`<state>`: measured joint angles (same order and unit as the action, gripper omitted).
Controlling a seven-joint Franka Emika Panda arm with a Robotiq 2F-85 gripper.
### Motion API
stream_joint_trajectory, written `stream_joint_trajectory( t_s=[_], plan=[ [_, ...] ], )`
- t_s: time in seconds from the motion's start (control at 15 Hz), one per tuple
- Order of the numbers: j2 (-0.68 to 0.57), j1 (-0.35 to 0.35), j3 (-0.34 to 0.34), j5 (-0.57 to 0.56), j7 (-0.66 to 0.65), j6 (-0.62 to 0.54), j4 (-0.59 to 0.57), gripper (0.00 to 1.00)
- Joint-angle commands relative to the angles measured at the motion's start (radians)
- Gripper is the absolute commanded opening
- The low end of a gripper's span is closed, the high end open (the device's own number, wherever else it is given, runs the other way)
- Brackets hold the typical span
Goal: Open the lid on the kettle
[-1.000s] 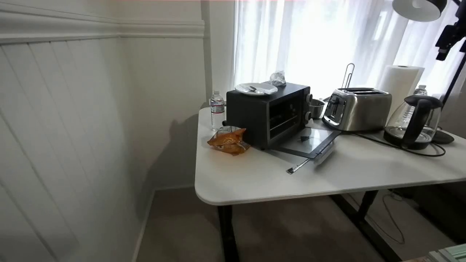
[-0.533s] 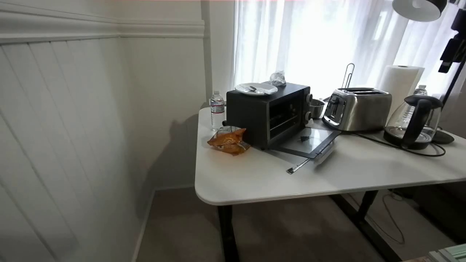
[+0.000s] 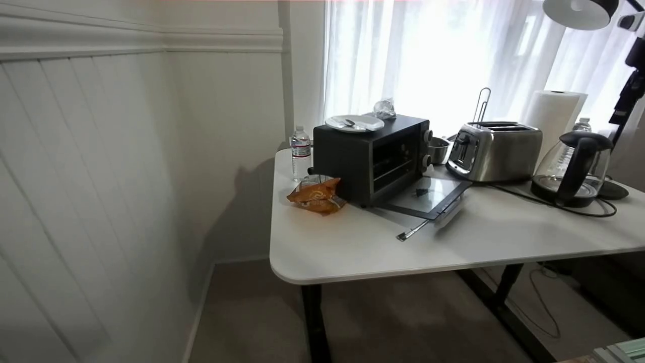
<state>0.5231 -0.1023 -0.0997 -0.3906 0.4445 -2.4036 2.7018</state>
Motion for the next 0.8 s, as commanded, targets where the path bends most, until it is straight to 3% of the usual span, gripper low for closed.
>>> stream_joint_trajectory(
  t_s=[0.0, 0.13, 0.2, 0.4, 0.73],
  plan=[
    [0.047, -0.011, 0.002, -0.076, -0.006, -0.093, 0.091, 0.17],
    [-0.008, -0.019, 0.010, -0.107, -0.014, -0.128, 0.051, 0.03],
    [-0.011, -0.022, 0.011, -0.119, -0.017, -0.148, 0.057, 0.01],
    [-0.033, -0.039, 0.022, -0.155, -0.039, -0.212, 0.056, 0.00],
    [-0.073, -0.045, 0.040, -0.194, -0.037, -0.203, 0.056, 0.00]
  ],
)
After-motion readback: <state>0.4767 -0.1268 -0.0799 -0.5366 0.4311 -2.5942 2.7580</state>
